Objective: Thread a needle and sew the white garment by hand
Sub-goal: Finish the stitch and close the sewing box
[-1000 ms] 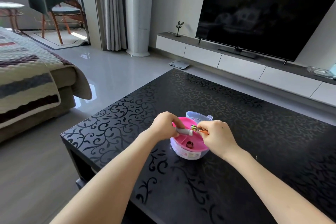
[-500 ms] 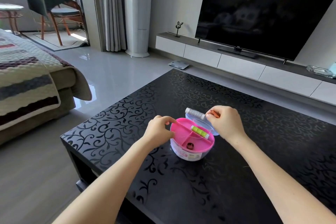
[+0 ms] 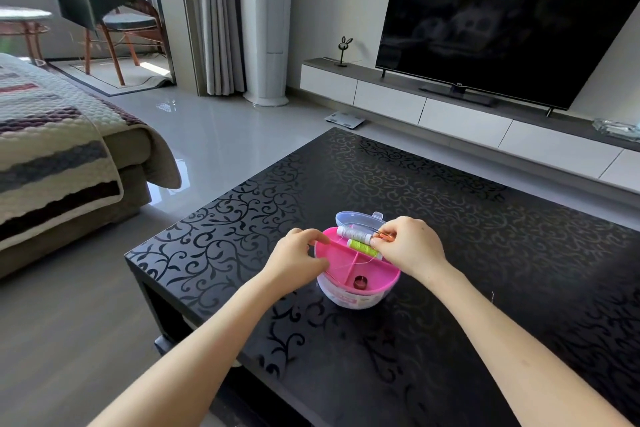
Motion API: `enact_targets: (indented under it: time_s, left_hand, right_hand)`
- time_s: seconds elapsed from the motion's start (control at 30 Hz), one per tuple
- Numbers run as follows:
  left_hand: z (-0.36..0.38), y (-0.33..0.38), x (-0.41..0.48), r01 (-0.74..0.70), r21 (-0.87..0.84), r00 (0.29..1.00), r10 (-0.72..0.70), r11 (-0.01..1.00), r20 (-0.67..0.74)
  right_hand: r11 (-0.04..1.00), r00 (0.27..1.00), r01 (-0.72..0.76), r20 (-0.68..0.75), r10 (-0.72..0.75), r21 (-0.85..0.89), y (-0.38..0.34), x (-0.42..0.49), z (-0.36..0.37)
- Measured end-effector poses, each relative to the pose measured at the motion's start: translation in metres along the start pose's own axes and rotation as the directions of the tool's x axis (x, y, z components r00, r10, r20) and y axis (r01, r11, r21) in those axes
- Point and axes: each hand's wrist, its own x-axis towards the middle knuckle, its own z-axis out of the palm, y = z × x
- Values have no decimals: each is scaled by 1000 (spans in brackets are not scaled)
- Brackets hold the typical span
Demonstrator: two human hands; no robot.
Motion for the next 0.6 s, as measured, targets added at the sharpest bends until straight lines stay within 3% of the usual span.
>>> enact_targets:
  time_s: [0.17, 0.27, 0.33, 0.4, 0.43, 0.5, 0.6]
  left_hand:
    - [-1, 1, -4, -42, -19, 999, 41, 999, -29]
    - [2, 8, -5, -43, 100, 999, 42, 994, 17]
    - [5, 16, -3, -63, 189, 998, 58, 980, 35]
    - [7, 24, -2, -87, 202, 996, 79, 975, 48]
    - [8, 26, -2, -86, 177, 996, 79, 980, 47]
    - [7, 26, -2, -62, 91, 998, 60, 994, 28]
    - [6, 22, -5, 28, -57, 998, -25, 998, 55]
  right_hand:
    - [996, 998, -8, 56, 3, 91, -5, -6, -13]
    - [1000, 989, -9, 146, 4, 29, -4, -7, -13]
    - [994, 994, -46, 106, 35, 102, -2, -5, -10]
    - [956, 986, -145, -39, 160, 257, 5, 1, -6]
    - [927, 963, -208, -98, 249, 311, 12, 8, -3]
    - [849, 902, -368, -78, 425, 378, 25, 19, 5]
    - [586, 794, -570, 201, 574, 575, 34, 29, 25]
